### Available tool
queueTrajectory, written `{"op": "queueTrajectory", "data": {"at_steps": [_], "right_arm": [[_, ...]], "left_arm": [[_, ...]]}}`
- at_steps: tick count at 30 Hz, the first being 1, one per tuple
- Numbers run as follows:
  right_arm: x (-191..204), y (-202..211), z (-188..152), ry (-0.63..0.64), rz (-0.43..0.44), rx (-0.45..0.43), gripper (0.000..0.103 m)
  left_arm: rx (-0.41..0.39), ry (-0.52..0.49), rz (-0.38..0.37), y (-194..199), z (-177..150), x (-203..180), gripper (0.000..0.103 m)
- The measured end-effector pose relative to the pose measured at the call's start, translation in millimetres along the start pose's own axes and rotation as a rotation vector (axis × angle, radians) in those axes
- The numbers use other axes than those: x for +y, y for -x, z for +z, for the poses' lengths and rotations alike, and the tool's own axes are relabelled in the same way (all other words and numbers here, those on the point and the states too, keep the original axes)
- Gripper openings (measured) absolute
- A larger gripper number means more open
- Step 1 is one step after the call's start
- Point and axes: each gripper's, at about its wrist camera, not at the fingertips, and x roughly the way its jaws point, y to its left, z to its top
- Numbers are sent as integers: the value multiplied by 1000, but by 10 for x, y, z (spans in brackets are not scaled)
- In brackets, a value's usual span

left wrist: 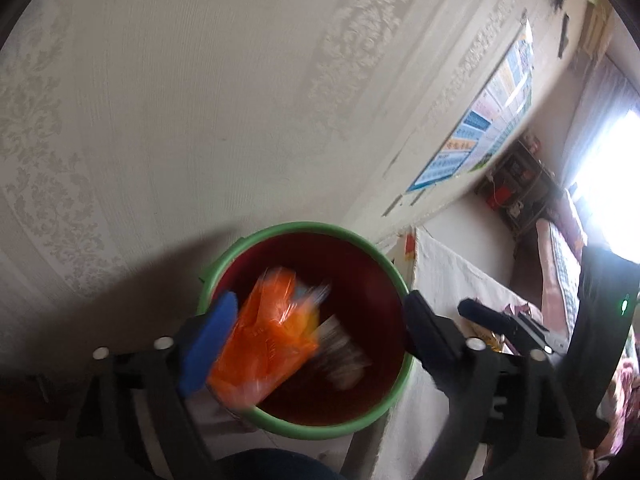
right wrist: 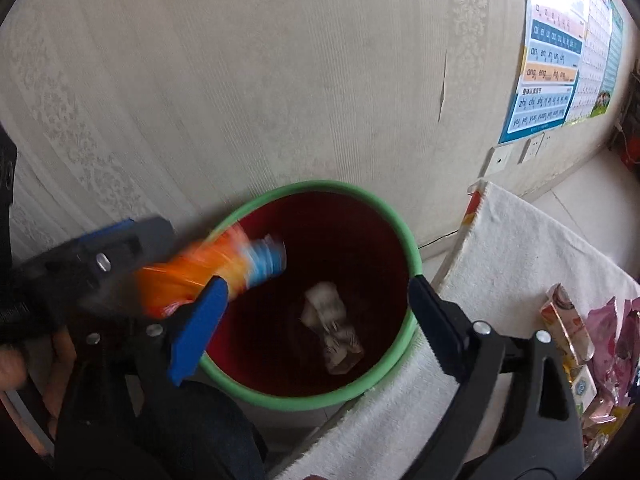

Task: Collect trash
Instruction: 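Carry the orange bag and paper cup to the red bin and release both, then move both open tools back over the trash pile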

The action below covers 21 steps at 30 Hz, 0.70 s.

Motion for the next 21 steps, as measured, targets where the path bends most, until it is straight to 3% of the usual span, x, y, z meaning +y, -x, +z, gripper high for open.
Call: {"op": "queueTrajectory", "data": {"at_steps": [4, 17, 21], "right_arm": [[-30, 32, -90, 14, -30, 6, 98], [-325, 440, -423, -49, -105, 8, 98], [-444, 597, -568, -74, -131, -2, 98]], "left_arm": [[-8, 17, 8, 42, -30, 77, 95], [39, -18, 40, -52, -243, -220, 95], [56, -65, 7, -83, -380, -419, 95]]}}
